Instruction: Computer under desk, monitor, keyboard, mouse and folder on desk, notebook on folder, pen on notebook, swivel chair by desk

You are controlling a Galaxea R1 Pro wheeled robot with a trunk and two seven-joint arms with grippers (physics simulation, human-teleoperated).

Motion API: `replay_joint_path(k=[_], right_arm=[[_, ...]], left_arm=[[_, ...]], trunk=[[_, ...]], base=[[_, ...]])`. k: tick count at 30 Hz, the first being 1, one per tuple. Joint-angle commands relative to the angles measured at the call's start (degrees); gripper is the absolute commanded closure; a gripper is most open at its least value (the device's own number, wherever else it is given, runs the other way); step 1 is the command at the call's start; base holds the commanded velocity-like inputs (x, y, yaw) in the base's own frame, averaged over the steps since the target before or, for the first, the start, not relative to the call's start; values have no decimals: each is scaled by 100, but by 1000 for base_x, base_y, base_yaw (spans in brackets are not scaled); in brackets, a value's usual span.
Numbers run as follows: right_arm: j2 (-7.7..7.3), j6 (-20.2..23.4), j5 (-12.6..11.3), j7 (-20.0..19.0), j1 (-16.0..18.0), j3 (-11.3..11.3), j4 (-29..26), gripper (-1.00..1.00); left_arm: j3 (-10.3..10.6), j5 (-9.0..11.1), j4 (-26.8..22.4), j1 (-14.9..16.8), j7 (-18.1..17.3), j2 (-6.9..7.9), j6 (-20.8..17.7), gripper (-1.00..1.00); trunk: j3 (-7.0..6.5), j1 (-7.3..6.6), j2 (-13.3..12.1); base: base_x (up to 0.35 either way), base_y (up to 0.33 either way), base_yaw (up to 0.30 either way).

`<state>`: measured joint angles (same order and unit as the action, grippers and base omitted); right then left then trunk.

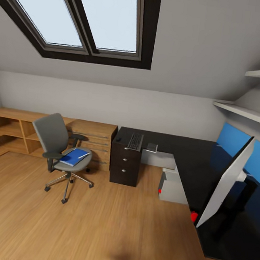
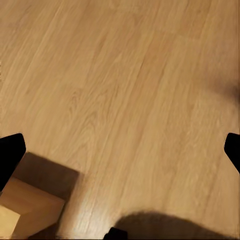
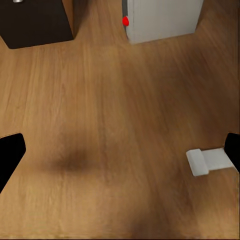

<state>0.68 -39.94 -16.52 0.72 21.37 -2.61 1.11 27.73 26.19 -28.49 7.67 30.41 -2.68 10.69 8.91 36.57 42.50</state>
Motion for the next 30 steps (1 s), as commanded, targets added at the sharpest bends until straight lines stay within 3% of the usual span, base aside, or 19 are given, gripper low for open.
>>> replay_joint_path(k=[1,30], right_arm=[[2,-22,-28,7,7,-29,12,-100],[-8,-18,-18,16,7,-29,12,-100]], left_arm=[[46,61,1,8,35,4,35,-100],[61,58,19,8,35,-5,9,-100]], trunk=[[-9,-25,-34],[-530,-662,-1197]], base=[[-341,-105,-14],[-302,-212,-1]])
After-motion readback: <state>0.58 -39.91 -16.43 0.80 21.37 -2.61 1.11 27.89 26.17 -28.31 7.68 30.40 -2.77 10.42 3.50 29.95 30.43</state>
